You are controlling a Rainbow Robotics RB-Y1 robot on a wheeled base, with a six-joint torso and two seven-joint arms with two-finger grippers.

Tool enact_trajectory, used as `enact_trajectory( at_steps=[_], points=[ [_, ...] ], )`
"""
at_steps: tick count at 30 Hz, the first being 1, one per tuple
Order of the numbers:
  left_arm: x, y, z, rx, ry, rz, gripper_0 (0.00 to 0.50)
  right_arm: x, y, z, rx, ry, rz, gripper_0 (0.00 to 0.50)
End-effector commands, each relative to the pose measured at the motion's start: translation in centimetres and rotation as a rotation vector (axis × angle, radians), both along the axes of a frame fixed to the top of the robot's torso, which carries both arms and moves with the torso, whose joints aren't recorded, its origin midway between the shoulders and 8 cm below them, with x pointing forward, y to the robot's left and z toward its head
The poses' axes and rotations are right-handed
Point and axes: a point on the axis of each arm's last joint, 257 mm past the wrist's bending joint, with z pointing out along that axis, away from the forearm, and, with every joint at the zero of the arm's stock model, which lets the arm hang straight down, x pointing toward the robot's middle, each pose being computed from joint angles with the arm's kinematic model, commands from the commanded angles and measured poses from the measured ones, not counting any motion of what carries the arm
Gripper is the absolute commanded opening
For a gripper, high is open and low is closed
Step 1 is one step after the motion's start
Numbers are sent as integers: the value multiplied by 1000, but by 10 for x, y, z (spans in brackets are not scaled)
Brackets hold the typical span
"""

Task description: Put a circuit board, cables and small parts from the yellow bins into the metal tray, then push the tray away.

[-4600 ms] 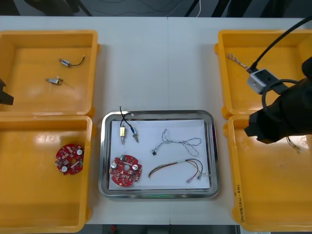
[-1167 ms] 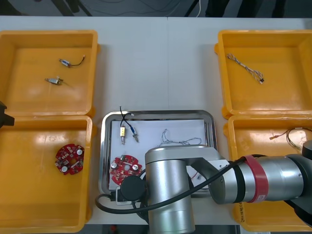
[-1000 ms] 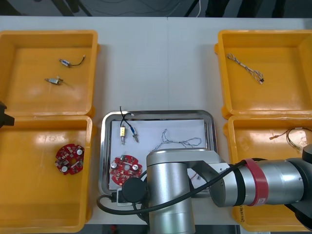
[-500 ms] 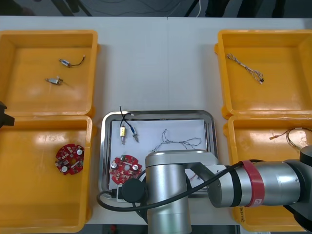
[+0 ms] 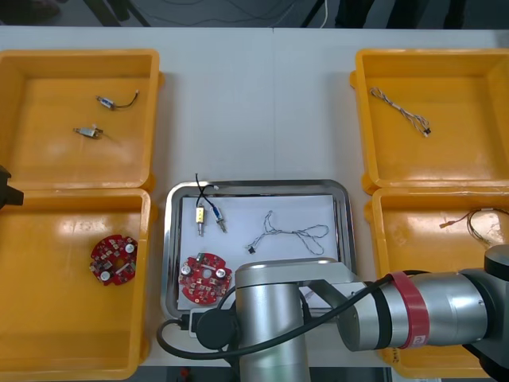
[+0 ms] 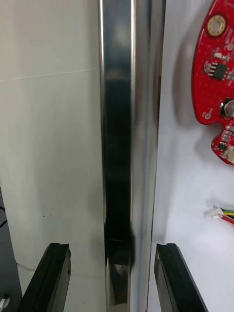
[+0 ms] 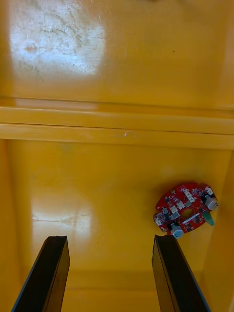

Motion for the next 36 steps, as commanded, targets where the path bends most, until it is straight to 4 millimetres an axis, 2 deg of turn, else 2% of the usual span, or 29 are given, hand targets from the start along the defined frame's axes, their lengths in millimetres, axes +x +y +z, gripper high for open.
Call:
enact_trajectory(
  at_steps=[1, 3, 5, 6, 7, 15, 16, 17, 19, 21, 27, 36],
  points=[
    [-4, 5, 5, 69, -17, -94, 500, -18, 20, 0, 47, 18, -1, 500],
    [-4, 5, 5, 69, -17, -94, 500, -18, 20, 0, 48, 18, -4, 500],
    [-4, 5, 5, 69, -17, -94, 500, -16, 19, 0, 48, 15, -8, 407],
    [-4, 5, 5, 69, -17, -94, 500, -16, 19, 1, 49, 14, -10, 314],
    [-4, 5, 5, 69, -17, -94, 500, -16, 20, 1, 51, 11, -9, 280],
    [-4, 5, 5, 69, -17, -94, 500, -14, 19, 1, 48, 3, -8, 278],
    [-4, 5, 5, 69, -17, -94, 500, -14, 20, 1, 50, 2, -9, 252],
    [-4, 5, 5, 69, -17, -94, 500, -13, 19, 1, 48, 0, -8, 162],
    [-4, 5, 5, 69, -17, -94, 500, -11, 19, 1, 50, -10, -9, 95],
    [-4, 5, 5, 69, -17, -94, 500, -9, 19, 2, 50, -19, -5, 63],
    [-4, 5, 5, 69, -17, -94, 500, 0, 20, 7, 51, -51, -2, 2],
    [-4, 5, 5, 69, -17, -94, 500, 20, 18, 17, 51, -99, 6, 0]
  ],
)
